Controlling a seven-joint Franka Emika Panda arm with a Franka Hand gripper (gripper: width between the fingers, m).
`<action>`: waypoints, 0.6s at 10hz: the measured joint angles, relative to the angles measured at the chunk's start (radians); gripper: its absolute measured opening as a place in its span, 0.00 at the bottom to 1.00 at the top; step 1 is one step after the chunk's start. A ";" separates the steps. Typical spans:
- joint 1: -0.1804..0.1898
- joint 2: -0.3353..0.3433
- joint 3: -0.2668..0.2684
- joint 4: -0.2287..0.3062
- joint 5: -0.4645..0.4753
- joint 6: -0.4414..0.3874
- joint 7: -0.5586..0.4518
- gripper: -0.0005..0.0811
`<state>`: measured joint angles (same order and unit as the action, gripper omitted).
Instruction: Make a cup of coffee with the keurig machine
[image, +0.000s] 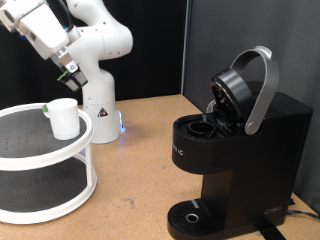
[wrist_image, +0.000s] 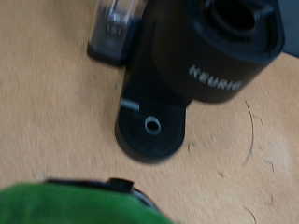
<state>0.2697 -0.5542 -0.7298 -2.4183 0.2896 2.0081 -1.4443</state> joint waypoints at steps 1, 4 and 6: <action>0.013 0.006 0.002 0.020 0.039 -0.031 0.040 0.59; 0.073 0.037 0.033 0.073 0.118 -0.031 0.126 0.59; 0.095 0.045 0.071 0.064 0.144 0.090 0.134 0.59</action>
<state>0.3651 -0.5092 -0.6588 -2.3540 0.4335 2.0979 -1.3108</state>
